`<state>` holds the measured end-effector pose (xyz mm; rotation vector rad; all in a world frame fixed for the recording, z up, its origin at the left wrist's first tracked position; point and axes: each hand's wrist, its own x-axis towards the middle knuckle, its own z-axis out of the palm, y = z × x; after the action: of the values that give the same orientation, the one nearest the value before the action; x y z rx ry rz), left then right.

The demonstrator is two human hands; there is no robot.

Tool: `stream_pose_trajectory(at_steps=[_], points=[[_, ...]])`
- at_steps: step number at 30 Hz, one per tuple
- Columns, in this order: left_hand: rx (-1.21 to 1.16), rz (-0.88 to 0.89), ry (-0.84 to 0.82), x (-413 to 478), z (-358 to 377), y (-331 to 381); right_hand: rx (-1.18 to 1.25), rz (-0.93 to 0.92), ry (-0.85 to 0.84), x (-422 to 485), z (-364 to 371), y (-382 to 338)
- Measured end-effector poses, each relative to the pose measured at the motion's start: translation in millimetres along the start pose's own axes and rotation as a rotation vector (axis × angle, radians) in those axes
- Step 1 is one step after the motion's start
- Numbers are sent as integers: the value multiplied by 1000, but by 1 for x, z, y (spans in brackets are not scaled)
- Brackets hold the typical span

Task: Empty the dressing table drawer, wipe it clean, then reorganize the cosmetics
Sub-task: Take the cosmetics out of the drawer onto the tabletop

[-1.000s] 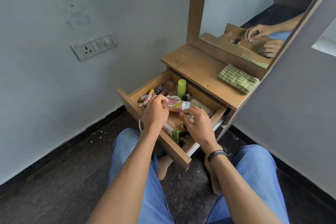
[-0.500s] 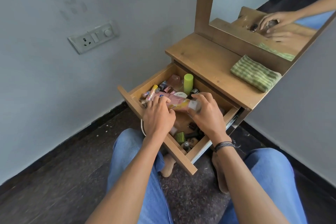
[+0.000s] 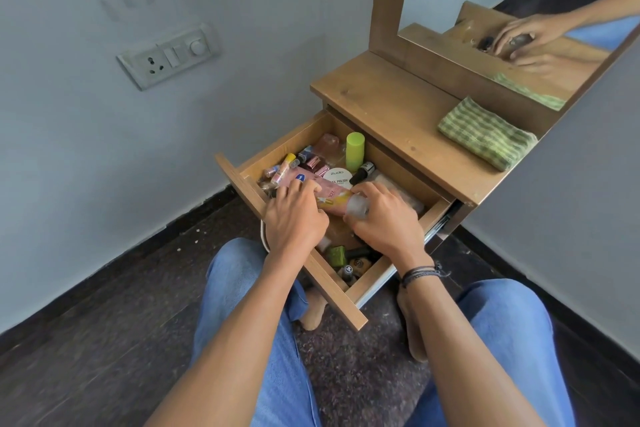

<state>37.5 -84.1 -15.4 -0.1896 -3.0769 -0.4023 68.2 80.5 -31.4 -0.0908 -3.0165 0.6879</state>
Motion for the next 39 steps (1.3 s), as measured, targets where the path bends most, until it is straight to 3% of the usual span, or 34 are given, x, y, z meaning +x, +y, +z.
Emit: stream_pose_trajectory(at_steps=[3,7,12,16,19,22,29,34,39], points=[[-6,8,-13,0,-1,0,21,-50,-59,-1,-4,-2],[3,18,-16,1,-2,-1,157,49,108,5,-4,6],[15,26,-19,0,-2,1,-74,216,70,9,-7,13],[119,111,-58,2,0,4,-243,174,10,11,2,12],[88,183,-183,12,3,14,-293,161,5,12,5,14],[35,121,-302,26,8,35,-304,146,-10,12,3,13],[25,48,-228,27,26,45,-159,153,62,10,-1,11],[-214,11,-215,35,20,44,-96,145,145,7,0,10],[-728,-131,-338,41,16,45,-44,144,190,4,-2,11]])
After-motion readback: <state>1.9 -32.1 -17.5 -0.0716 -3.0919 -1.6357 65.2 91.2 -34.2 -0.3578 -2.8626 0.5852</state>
